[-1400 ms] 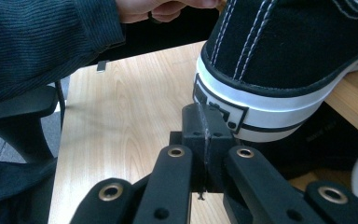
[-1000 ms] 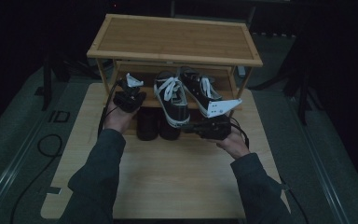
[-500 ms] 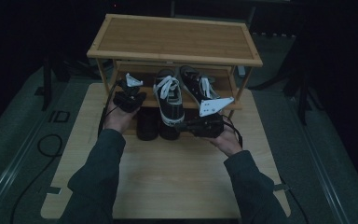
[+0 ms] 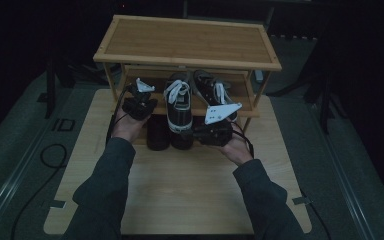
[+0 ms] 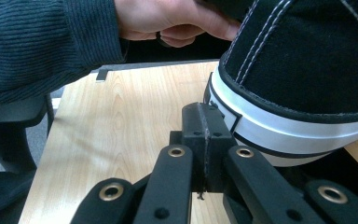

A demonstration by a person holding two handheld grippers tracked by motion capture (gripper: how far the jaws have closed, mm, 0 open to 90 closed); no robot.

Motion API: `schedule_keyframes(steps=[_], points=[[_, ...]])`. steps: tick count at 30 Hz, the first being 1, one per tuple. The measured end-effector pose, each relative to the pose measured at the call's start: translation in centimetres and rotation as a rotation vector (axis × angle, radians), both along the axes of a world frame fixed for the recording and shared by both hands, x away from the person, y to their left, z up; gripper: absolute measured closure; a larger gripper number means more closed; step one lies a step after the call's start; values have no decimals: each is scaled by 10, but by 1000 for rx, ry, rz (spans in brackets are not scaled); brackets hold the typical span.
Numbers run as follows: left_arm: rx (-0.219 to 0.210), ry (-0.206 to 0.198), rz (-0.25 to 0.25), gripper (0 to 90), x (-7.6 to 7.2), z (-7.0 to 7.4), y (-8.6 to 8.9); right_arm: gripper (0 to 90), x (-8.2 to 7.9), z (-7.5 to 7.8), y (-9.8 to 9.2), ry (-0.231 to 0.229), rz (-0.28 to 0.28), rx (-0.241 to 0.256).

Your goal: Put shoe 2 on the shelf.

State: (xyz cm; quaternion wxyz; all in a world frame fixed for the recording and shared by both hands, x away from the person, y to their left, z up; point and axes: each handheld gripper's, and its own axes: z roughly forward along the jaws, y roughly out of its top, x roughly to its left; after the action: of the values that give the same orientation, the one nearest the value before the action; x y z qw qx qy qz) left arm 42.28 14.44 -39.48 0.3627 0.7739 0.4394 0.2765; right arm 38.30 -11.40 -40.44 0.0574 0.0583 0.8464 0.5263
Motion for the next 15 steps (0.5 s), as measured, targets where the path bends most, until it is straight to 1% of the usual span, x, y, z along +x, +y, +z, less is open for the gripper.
schedule_keyframes(steps=[3, 12, 15], points=[[1, 1, 1, 900, 0, 0, 0, 900, 1, 0, 6, -1, -1, 4], [-5, 2, 1, 900, 0, 0, 0, 900, 2, 1, 15, -29, -6, -28], [-8, 4, -1, 900, 0, 0, 1, 900, 2, 1, 17, -34, -9, -28]])
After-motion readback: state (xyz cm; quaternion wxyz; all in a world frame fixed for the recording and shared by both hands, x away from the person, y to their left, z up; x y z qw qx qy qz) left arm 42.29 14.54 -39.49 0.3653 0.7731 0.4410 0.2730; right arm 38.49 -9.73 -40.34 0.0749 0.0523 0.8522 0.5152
